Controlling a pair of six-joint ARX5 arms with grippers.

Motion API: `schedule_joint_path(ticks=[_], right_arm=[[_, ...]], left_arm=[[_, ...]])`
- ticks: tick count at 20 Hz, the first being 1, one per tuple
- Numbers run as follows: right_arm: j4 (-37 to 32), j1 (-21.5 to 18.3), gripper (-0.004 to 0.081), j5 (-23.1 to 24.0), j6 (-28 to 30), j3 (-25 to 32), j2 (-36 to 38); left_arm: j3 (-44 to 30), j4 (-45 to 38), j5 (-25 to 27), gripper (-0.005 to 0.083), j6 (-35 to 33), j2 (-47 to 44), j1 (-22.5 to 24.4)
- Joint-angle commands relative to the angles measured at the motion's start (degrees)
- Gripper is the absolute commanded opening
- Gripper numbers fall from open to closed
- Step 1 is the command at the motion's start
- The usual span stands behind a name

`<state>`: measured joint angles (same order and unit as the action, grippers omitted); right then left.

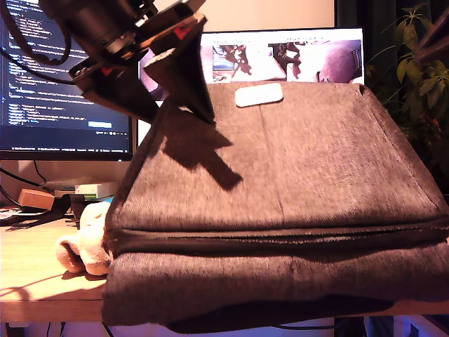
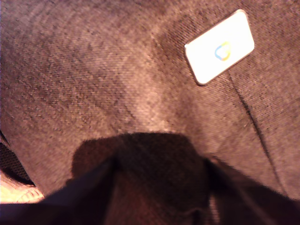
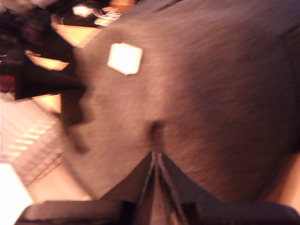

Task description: Pack the pair of socks inside the grey Google backpack

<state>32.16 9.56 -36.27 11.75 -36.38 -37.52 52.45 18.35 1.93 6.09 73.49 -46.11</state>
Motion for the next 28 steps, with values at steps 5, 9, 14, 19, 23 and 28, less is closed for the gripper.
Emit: schedule_joint_path(ticks=[5, 9, 14, 19, 23, 28], right_arm=[[1.0, 6.2, 0.0142, 7.1, 2.0, -0.5, 0.7], [3.1, 14.6, 0.0197, 13.8, 6.7, -1.4, 1.2], [5.2, 28.7, 0.0337, 27.0, 15.3, -1.7, 0.8], [3.5, 41.7, 0.0524, 45.2, 16.6, -1.7, -2.4], [-1.1, 50.1, 0.053, 56.4, 17.2, -1.7, -8.3], [-6.6, 55.9, 0.0533, 68.6, 22.9, -1.7, -18.6]], left_arm=[[13.4, 4.7, -4.3, -0.0024, -0.3, 1.0, -0.1], [19.0, 5.9, -4.5, -0.0024, -0.8, 1.1, -0.1], [19.8, 5.7, -4.5, -0.0024, -2.1, 1.2, -0.1], [19.8, 5.2, -4.5, -0.0024, -2.1, 1.2, 0.9], [19.8, 4.5, -5.5, -0.0024, -2.1, 1.2, 1.8], [19.8, 4.2, -6.6, -0.0024, -2.1, 1.2, 2.5]])
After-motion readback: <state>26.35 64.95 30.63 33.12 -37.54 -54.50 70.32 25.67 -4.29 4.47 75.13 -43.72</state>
